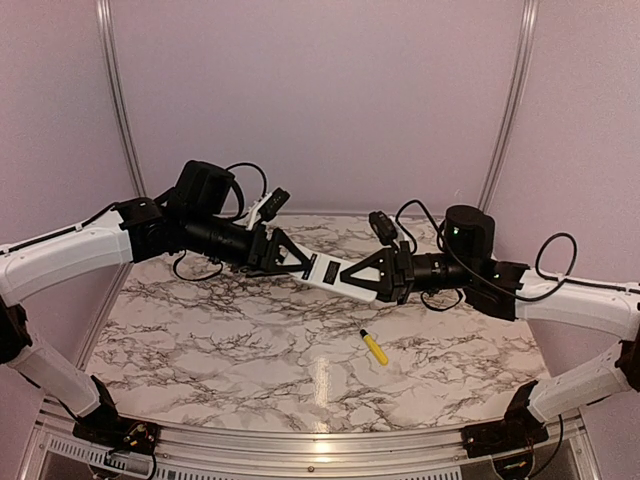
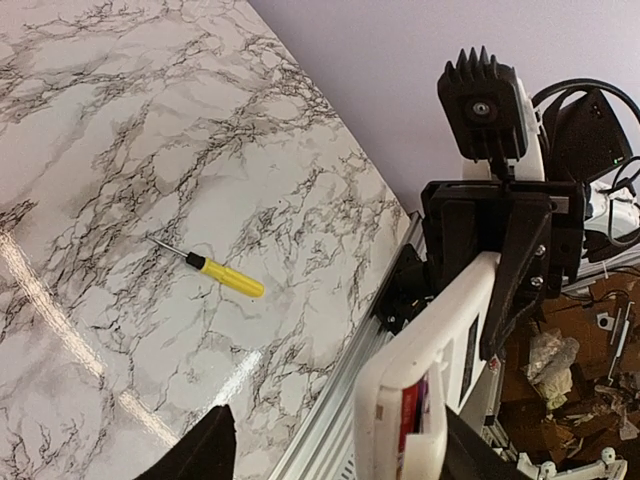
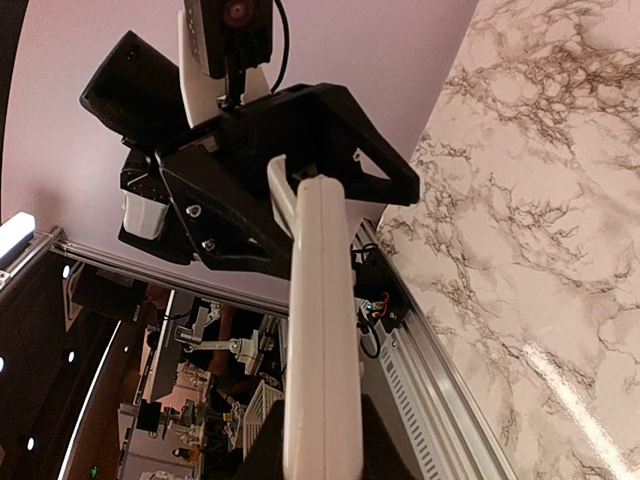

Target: Unload the batteries from the remote control

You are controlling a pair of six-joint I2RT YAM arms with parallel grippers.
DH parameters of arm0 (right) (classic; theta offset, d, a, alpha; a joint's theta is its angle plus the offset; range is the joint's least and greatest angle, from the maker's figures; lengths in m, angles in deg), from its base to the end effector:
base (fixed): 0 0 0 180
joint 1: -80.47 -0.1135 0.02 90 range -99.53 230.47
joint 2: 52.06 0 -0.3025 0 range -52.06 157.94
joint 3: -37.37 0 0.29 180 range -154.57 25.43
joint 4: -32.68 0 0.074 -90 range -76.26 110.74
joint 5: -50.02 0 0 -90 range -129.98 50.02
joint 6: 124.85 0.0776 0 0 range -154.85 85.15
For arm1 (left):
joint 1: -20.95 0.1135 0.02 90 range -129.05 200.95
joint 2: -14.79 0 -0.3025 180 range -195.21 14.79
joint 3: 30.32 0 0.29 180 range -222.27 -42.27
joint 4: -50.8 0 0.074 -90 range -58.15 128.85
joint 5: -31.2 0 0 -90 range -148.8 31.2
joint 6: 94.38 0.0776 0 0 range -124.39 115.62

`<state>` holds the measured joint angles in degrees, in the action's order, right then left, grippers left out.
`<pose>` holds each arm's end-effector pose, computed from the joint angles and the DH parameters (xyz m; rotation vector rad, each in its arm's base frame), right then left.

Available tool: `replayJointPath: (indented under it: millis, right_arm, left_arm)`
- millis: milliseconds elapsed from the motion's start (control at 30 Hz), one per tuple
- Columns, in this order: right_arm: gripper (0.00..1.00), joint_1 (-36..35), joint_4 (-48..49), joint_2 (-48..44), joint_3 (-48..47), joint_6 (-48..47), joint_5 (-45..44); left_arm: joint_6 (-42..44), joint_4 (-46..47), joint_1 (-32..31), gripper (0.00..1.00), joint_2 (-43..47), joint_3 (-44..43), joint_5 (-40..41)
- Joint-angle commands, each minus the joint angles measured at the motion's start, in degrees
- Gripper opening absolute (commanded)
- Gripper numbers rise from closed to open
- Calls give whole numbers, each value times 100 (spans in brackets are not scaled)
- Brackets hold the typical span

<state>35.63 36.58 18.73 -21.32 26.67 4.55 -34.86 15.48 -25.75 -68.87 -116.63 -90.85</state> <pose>0.1971 0.2727 0.3199 -0.4175 2.1108 1.9038 0.2402 -0.3149 0.3521 0.6956 2.2703 -1.3265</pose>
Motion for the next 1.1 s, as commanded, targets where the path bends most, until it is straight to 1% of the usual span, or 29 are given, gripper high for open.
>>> replayJointPath:
  millis: [0,100,200,367,567,933,1067]
  right_arm:
    - [0,-43,182,-155,-11,-21,5]
    - [0,-41,162,-160,-12,-20,15]
    - [0,-44,140,-157,-5,-40,27]
    - [0,-43,108,-155,-1,-56,36]
    - [0,-44,105,-161,37,-65,20]
    - [0,-48,218,-172,165,-13,-42]
    - [0,-45,46,-218,179,-86,-82]
  left_arm:
    - [34,-64,48,67,205,-20,41]
    - [-12,-24,72,65,233,-3,35]
    - [-57,22,111,60,277,35,11]
    - [-74,23,151,47,319,63,-38]
    - [-84,18,195,38,390,153,-80]
    - [-249,280,215,27,487,378,-131]
    - [-333,389,253,24,581,504,-120]
